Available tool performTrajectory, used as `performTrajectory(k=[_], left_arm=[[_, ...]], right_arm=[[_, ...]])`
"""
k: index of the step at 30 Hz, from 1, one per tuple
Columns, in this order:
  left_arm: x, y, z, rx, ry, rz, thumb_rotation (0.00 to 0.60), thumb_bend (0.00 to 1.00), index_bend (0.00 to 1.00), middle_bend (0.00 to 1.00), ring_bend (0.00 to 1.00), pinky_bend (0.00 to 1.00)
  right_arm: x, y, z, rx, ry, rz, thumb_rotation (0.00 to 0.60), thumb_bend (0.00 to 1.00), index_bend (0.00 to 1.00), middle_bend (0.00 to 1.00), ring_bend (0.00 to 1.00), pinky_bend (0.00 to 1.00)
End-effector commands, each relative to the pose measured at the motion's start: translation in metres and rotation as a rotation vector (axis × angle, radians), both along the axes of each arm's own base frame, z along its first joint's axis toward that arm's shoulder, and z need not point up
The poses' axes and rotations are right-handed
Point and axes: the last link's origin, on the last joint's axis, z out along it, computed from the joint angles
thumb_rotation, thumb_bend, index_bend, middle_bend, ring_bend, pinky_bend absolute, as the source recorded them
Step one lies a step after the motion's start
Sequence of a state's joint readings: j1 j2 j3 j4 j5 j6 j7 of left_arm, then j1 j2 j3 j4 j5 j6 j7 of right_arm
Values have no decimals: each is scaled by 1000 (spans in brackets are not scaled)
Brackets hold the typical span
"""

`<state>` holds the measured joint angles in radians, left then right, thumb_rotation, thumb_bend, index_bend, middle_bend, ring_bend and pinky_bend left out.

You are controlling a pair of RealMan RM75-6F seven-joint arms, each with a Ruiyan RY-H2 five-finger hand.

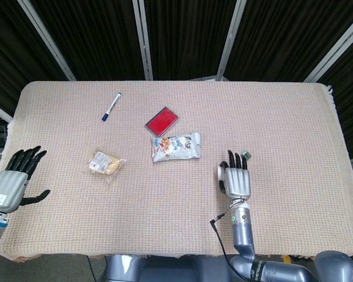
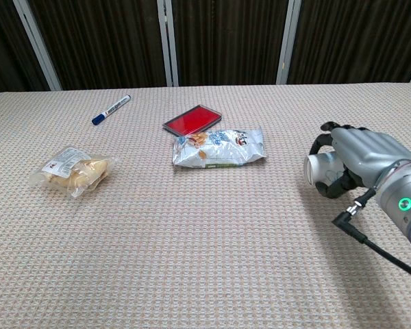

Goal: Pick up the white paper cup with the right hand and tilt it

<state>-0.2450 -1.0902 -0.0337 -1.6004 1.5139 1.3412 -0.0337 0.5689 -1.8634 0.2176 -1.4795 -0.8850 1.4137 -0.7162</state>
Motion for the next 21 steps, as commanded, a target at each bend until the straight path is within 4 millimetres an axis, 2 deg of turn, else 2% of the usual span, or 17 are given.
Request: performTrajectory(k=[1, 5, 10, 14, 21], left_arm=[[0, 0, 0, 1, 0, 0, 600, 159, 0, 0, 0, 0], [0, 0, 0, 2, 1, 0, 600, 158, 0, 0, 0, 0], [0, 0, 0, 3, 5, -1, 600, 157, 0, 0, 0, 0], [0, 0, 0, 4, 6, -1, 600, 156, 0, 0, 0, 0], [0, 0, 0, 3, 8, -2, 600, 157, 0, 0, 0, 0]], right_arm=[[17, 0, 15, -40, -128, 54, 600, 313, 391, 0, 0, 0], [36, 0, 30, -40, -396, 41, 600, 306, 391, 2, 0, 0], [53, 5, 44, -9, -879, -82, 600, 288, 391, 7, 0, 0], [45, 6, 38, 26, -995, -162, 600, 274, 391, 8, 0, 0], [28, 7, 25, 22, -1012, -250, 600, 273, 395, 7, 0, 0]])
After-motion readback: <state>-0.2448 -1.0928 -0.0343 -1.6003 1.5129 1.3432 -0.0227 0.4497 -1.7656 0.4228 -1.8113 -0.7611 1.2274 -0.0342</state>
